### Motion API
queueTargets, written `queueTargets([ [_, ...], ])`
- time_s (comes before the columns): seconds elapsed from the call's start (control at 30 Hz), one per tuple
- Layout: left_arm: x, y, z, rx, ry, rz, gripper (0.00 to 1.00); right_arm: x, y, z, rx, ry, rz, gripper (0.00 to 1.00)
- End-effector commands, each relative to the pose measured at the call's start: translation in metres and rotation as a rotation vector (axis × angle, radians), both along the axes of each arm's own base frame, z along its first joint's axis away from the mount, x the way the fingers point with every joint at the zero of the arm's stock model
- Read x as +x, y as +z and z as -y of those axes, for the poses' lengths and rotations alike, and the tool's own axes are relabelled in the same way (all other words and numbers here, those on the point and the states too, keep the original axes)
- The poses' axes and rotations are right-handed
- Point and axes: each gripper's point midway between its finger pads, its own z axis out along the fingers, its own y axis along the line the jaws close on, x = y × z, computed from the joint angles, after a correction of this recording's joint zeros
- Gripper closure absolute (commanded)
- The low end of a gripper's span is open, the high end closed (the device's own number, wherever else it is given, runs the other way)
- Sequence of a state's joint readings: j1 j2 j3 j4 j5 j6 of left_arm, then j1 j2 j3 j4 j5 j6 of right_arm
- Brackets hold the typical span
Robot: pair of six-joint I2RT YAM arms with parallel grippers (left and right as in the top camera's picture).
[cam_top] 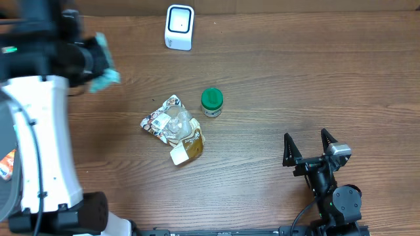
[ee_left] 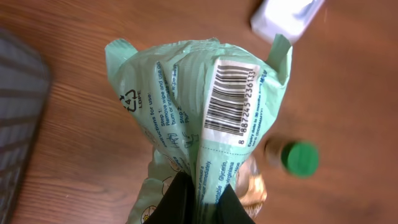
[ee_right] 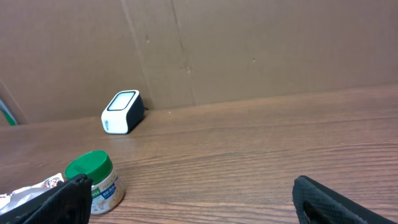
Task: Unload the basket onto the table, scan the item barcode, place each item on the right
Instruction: 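Move the green packet toward the scanner and place it on the table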
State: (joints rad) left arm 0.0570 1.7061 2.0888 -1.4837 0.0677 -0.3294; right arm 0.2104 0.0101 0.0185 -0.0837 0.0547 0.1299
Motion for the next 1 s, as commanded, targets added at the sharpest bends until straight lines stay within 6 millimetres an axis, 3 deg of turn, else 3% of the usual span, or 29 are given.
queueTargets([
  [0.0, -0.009, -0.029, 0.021, 0.121, -0.069, -0.077, 0.96, 0.0, -0.002, -0.002, 0.0, 0.008, 0.001, 0.0],
  [0.13, -0.011, -0.084, 0.051, 0.125, -0.14, -0.163, 0.96, 0.0, -0.002, -0.002, 0.001, 0.008, 0.001, 0.0],
  [0.23, -0.013, -0.126, 0.058, 0.129, -0.16, -0.204, 0.96, 0.0, -0.002, -0.002, 0.0, 0.008, 0.001, 0.0],
  [0.37, -0.019, -0.181, 0.054, 0.131, -0.144, -0.251, 0.96, 0.0, -0.002, -0.002, 0.0, 0.008, 0.001, 0.0],
  [0.53, -0.032, -0.229, 0.035, 0.19, -0.08, -0.289, 0.96, 0.0, -0.002, -0.002, 0.0, 0.008, 0.001, 0.0],
  [0.67, -0.035, -0.242, 0.022, 0.239, -0.045, -0.288, 0.96, 0.0, -0.002, -0.002, 0.0, 0.008, 0.001, 0.0],
  [0.9, -0.031, -0.24, 0.003, 0.276, -0.021, -0.279, 0.96, 0.0, -0.002, -0.002, 0.0, 0.008, 0.001, 0.0],
  [0.97, -0.03, -0.239, 0.002, 0.294, -0.052, -0.274, 0.91, 0.0, -0.002, -0.002, 0.0, 0.008, 0.001, 0.0],
])
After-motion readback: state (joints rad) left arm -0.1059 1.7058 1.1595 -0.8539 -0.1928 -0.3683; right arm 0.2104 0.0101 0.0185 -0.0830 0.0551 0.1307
